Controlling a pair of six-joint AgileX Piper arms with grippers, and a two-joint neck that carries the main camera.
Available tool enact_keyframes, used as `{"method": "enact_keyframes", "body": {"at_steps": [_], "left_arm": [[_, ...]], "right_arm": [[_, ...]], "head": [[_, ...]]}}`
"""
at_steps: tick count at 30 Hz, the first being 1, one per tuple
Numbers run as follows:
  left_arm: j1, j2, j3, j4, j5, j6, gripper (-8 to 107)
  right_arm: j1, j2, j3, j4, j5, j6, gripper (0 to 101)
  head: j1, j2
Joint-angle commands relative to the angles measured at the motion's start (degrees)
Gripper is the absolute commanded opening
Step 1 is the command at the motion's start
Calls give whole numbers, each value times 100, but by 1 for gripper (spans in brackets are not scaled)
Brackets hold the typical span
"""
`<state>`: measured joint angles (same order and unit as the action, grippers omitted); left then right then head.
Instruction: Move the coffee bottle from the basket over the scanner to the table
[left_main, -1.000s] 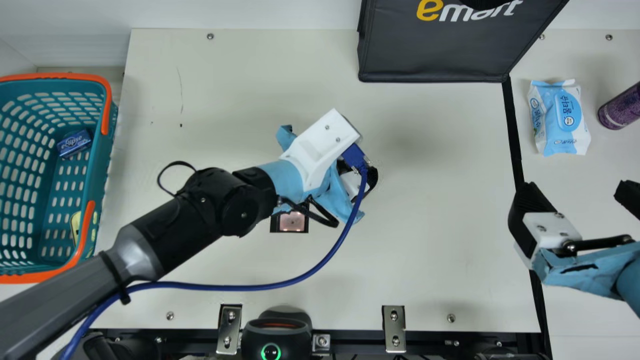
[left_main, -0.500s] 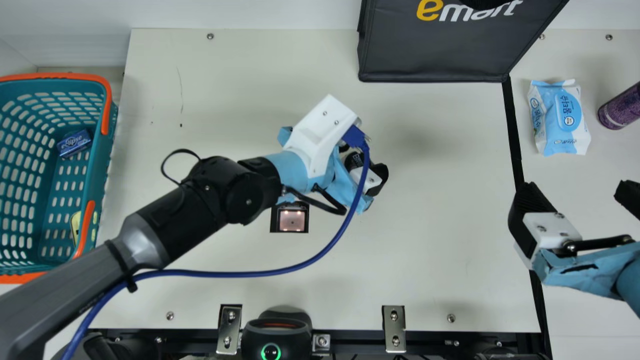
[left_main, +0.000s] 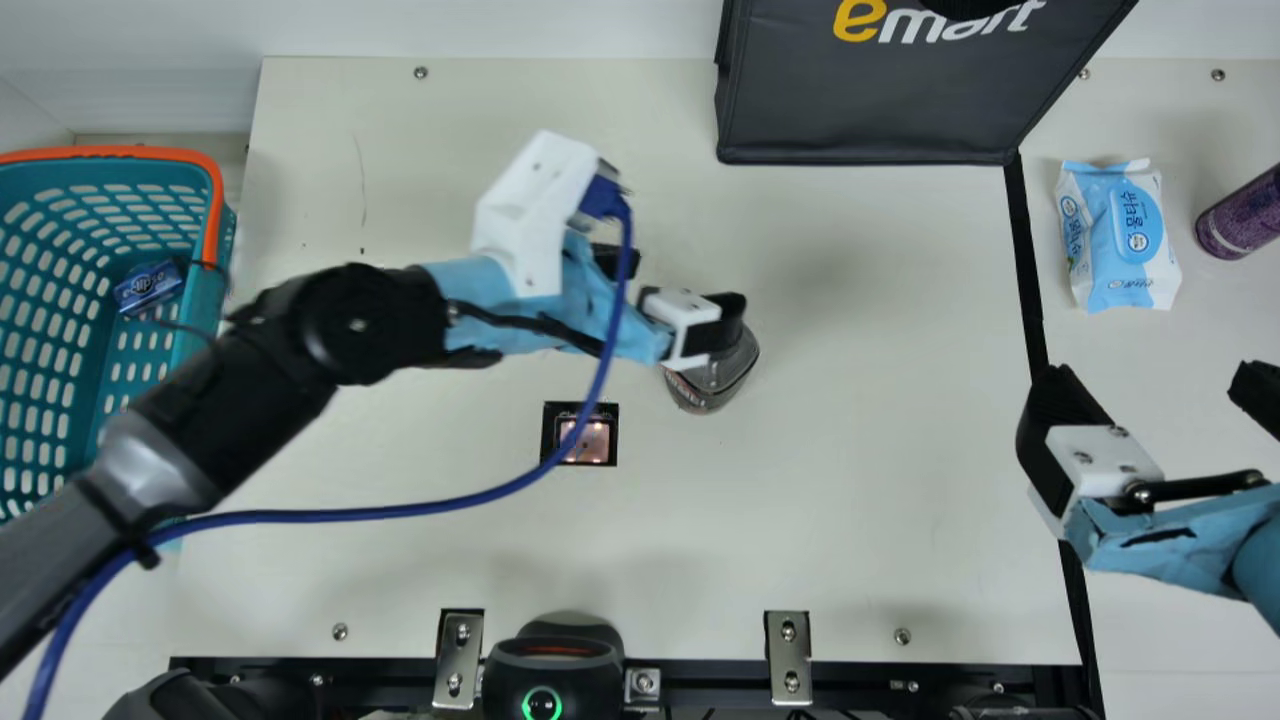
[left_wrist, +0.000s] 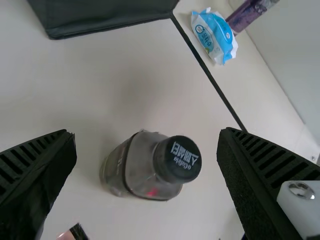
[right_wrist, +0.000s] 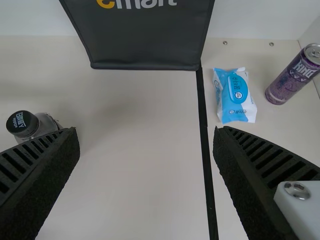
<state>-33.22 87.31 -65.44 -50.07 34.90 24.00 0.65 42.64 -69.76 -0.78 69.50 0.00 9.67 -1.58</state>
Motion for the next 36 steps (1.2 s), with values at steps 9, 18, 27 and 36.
{"method": "enact_keyframes", "body": {"at_steps": [9,18,27,36], "left_arm": [[1298,-1356,497,1186,735,-769,90],[1823,-2460,442,3212,1280,-2003,90],[1976,-3154,29,4901,2004,-2881,90],[2052,-3553,-333,5432,2528,-3152,90]], "right_arm": [[0,0,0,0,0,0,95],[0,0,0,0,0,0,95],[0,0,0,0,0,0,95],[0,0,0,0,0,0,95]], "head": [[-175,0],[-175,0],[-175,0],[-175,0]]}}
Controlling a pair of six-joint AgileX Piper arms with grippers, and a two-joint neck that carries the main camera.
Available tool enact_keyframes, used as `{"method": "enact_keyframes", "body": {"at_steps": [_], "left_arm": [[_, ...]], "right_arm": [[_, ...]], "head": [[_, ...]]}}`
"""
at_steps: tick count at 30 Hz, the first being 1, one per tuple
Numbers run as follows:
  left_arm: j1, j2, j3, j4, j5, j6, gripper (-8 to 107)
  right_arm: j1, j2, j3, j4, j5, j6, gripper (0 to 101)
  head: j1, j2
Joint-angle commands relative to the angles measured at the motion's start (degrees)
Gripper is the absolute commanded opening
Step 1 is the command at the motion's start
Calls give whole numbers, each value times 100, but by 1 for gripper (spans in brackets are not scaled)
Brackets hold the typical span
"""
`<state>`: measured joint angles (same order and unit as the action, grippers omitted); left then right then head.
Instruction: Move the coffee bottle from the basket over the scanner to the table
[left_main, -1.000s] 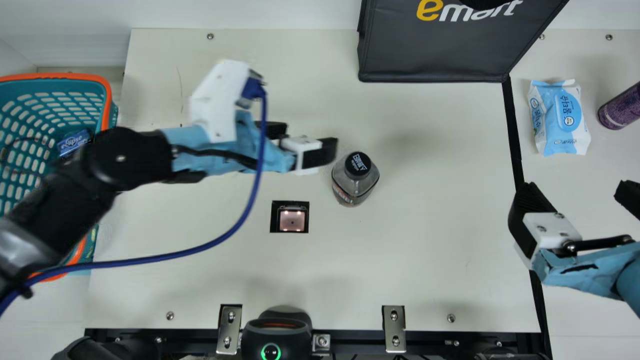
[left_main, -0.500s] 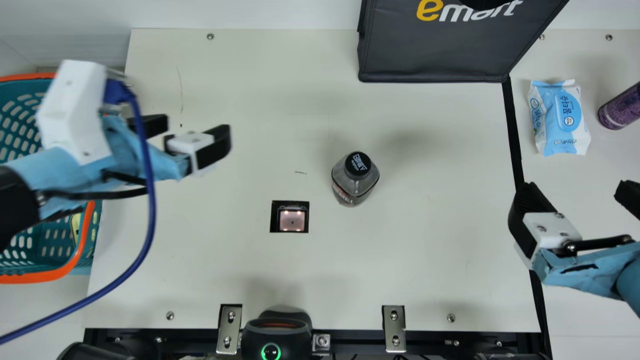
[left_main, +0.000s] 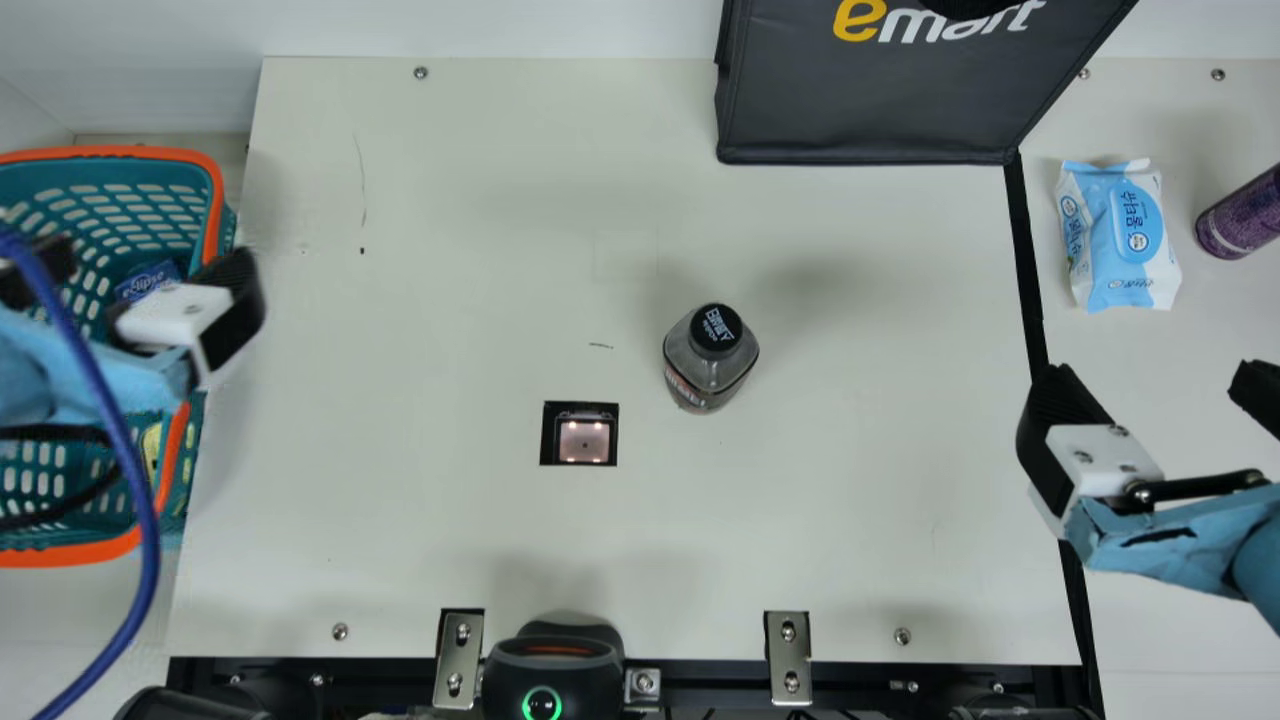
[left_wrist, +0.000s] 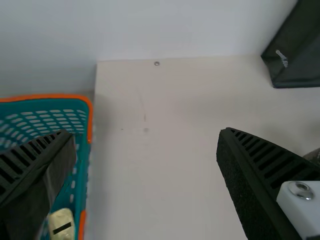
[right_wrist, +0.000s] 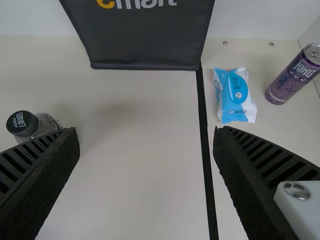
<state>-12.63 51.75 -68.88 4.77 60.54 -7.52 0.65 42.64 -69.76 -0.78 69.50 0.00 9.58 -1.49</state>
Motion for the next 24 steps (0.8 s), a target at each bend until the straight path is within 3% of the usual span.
{"method": "enact_keyframes", "body": {"at_steps": [1,13,24], "left_arm": [[0,0,0,0,0,0,90],[0,-7,0,15,6,0,90],[0,-7,0,15,6,0,90]], "right_arm": [[0,0,0,0,0,0,95],[93,115,43,-47,-38,-81,95],[836,889,433,-124,-528,-598,95]], "head": [[-166,-9],[-166,-9],[-166,-9]]}}
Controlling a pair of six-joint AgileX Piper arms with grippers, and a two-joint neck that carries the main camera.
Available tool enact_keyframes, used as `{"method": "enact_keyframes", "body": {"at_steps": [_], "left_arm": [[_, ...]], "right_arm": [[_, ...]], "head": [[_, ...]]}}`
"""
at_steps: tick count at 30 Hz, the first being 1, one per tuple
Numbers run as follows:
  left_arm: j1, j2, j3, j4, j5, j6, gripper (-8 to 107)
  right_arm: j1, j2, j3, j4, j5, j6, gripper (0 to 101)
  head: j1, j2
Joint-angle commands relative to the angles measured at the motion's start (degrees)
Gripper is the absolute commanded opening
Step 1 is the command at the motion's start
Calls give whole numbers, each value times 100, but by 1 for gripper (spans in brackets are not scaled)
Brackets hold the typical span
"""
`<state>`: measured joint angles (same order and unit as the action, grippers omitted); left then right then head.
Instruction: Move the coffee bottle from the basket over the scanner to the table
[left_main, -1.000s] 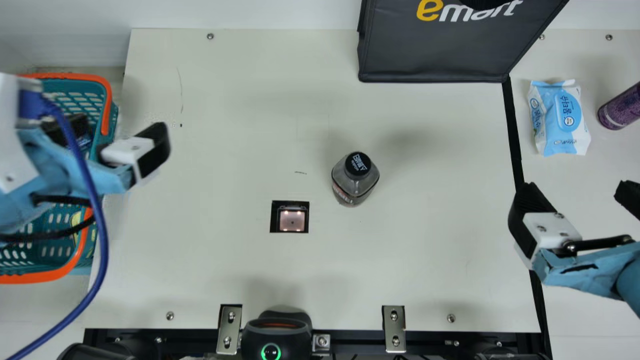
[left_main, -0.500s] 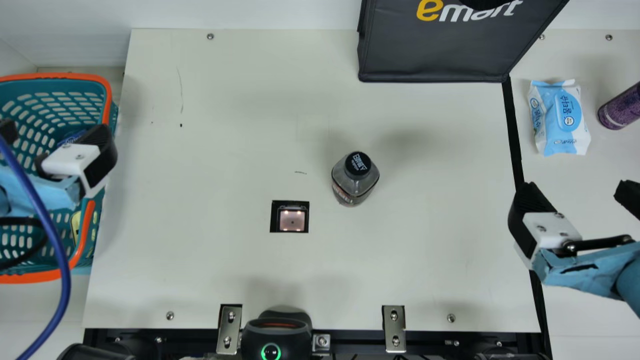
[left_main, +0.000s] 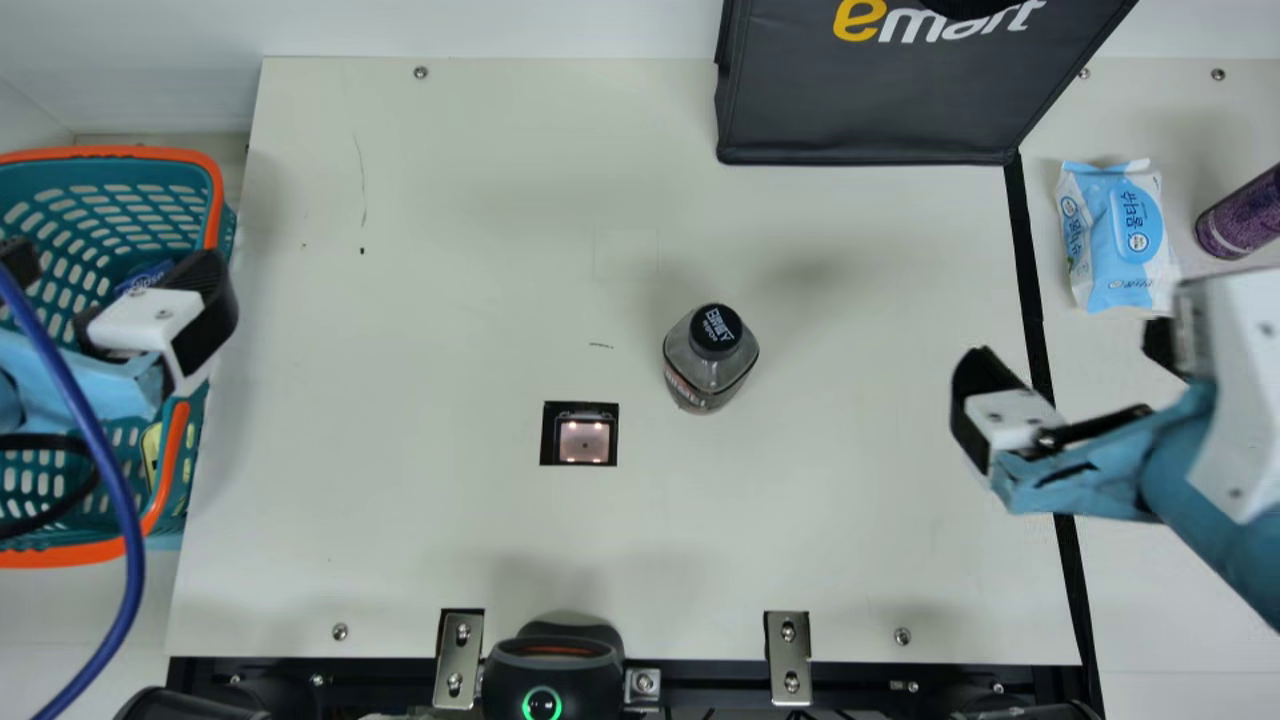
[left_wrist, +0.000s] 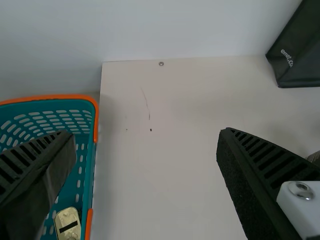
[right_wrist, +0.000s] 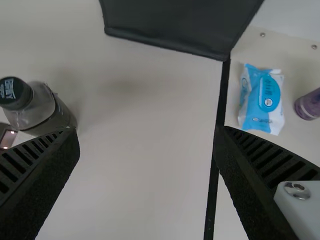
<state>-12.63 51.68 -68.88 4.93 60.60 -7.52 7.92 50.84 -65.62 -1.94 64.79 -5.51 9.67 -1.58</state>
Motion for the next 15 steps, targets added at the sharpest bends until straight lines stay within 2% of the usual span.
{"method": "enact_keyframes", "body": {"at_steps": [1,15], "left_arm": [[0,0,0,0,0,0,90],[0,0,0,0,0,0,90]], "right_arm": [[199,136,52,-28,-106,-79,95],[1597,890,386,-355,-878,-86,95]], "head": [[-175,0],[-175,0]]}}
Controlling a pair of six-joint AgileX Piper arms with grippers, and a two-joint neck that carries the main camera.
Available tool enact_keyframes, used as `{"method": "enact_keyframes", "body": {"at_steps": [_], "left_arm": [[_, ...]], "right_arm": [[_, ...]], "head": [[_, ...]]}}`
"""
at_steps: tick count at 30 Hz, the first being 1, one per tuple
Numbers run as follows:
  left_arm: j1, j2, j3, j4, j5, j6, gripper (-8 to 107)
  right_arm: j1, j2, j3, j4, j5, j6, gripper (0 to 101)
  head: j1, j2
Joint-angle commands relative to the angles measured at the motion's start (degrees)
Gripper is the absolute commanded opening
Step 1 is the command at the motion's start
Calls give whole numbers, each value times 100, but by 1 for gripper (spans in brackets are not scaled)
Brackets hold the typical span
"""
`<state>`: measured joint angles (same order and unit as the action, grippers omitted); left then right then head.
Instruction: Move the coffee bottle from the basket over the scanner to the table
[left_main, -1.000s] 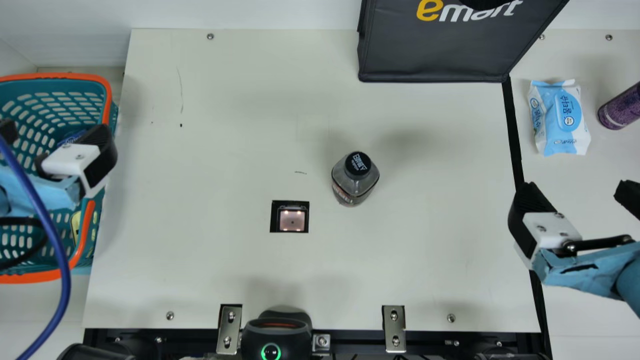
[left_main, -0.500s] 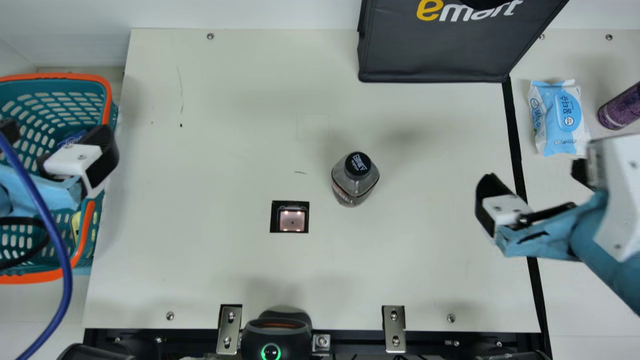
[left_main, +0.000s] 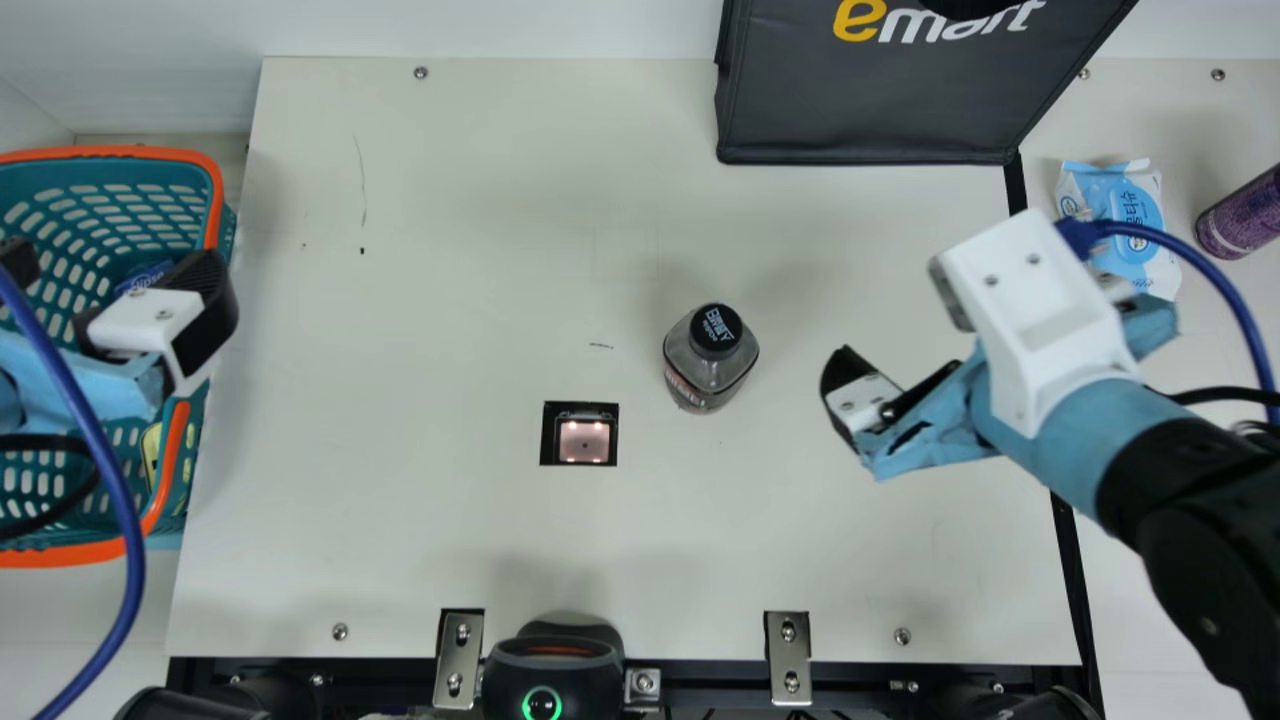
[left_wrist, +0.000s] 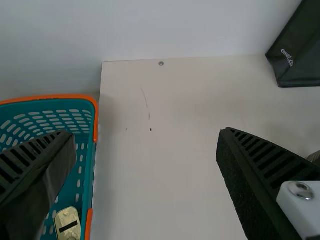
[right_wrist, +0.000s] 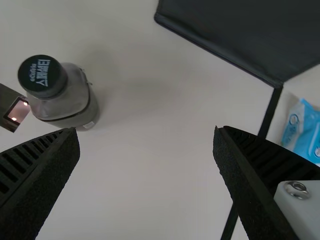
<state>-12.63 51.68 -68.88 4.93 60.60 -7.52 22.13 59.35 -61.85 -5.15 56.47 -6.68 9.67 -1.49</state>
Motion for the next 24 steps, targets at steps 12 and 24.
{"method": "enact_keyframes", "body": {"at_steps": [12,24], "left_arm": [[0,0,0,0,0,0,90],[0,0,0,0,0,0,90]], "right_arm": [[1030,480,207,-100,-713,138,95],[1203,900,501,210,-1681,-37,95]], "head": [[-175,-9],[-175,-9]]}}
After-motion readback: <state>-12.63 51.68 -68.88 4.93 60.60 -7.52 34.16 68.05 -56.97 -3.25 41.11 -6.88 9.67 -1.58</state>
